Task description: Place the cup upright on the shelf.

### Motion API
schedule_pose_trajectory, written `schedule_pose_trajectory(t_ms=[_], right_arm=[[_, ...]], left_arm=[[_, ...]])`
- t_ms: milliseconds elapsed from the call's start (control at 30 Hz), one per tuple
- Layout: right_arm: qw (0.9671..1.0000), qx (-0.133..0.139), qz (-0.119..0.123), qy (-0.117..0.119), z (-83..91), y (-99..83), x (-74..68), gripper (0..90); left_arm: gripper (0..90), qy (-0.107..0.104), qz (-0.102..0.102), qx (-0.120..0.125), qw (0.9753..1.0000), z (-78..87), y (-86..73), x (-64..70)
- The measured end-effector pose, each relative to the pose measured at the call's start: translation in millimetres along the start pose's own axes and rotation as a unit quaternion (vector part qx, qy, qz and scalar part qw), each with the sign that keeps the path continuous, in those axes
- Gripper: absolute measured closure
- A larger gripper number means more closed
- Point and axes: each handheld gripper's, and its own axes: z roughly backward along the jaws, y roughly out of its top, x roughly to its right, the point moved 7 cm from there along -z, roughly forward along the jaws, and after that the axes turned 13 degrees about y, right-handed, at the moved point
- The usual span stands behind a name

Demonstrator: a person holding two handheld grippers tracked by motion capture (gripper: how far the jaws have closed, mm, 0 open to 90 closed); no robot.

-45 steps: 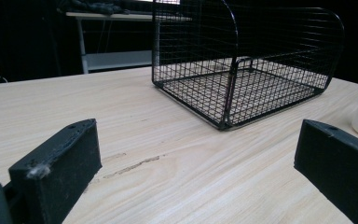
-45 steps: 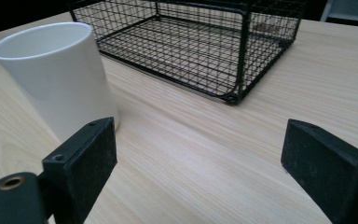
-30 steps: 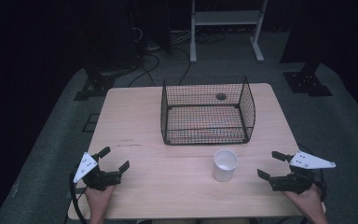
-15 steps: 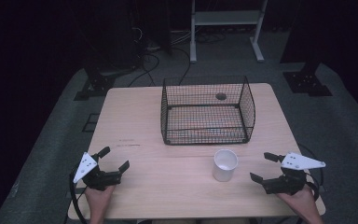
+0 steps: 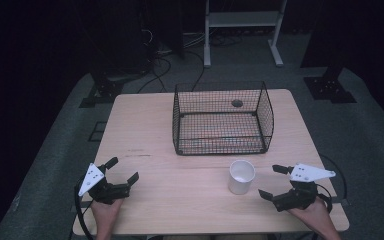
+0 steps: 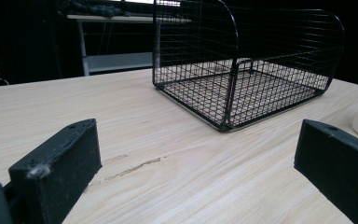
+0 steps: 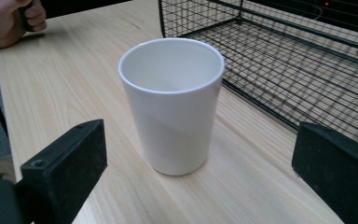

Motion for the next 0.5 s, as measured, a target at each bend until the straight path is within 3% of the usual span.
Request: schedule_pose_trajectory(t_ms=[500], right_arm=[[0.9994, -0.022, 0.009, 0.027, -21.8, 8.0, -4.7, 1.6]], left_arm=[[0.0, 0.0, 0.0, 0.001, 1.0, 0.2, 0.2, -0.1]])
